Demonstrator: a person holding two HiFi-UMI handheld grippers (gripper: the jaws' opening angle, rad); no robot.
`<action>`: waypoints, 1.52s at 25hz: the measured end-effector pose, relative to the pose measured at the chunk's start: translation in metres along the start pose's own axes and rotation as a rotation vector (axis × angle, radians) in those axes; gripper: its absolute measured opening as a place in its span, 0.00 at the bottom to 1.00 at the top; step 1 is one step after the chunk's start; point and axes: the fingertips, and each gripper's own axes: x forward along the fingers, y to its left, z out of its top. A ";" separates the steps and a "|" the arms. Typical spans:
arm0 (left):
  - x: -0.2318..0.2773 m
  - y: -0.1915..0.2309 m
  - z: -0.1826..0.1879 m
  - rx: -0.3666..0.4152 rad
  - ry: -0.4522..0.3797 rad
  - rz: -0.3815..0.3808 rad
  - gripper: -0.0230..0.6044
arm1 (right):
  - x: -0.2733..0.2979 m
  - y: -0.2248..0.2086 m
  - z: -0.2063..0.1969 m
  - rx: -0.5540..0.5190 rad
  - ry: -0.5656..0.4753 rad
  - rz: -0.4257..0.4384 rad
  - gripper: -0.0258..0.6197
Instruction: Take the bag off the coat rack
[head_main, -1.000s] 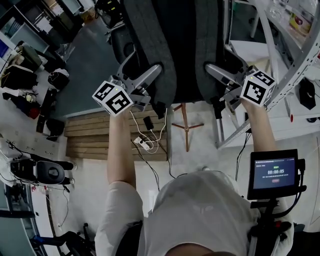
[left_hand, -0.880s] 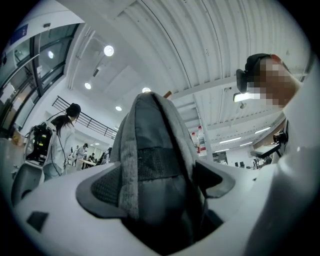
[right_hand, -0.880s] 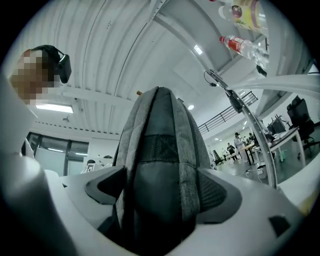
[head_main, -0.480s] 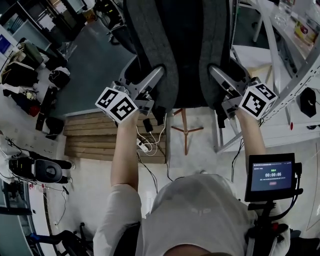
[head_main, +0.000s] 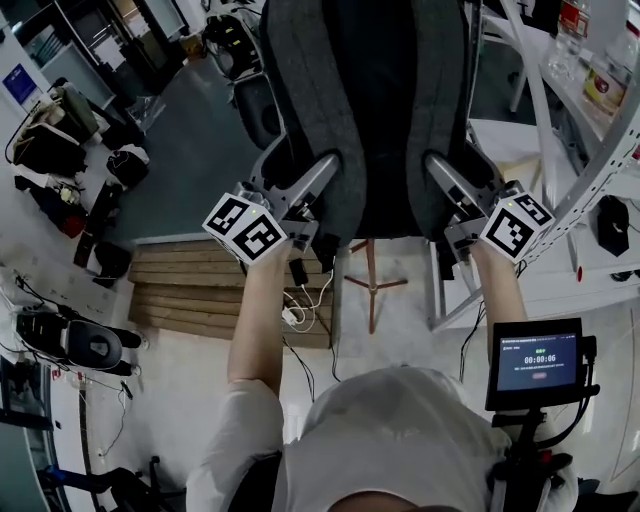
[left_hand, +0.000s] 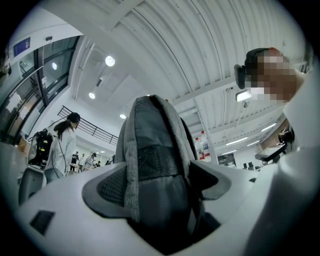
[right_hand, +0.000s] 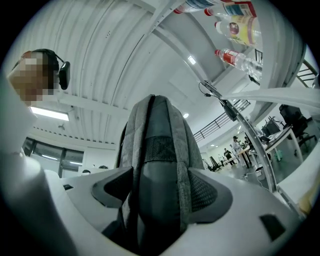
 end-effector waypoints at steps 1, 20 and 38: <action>0.000 -0.001 0.005 0.007 -0.002 0.000 0.67 | 0.001 0.003 0.004 -0.003 -0.006 0.003 0.59; -0.047 -0.039 0.087 0.119 -0.071 0.059 0.67 | 0.015 0.079 0.048 -0.032 -0.053 0.149 0.59; -0.235 -0.092 0.166 0.285 -0.093 0.559 0.67 | 0.086 0.237 -0.002 0.162 0.090 0.621 0.59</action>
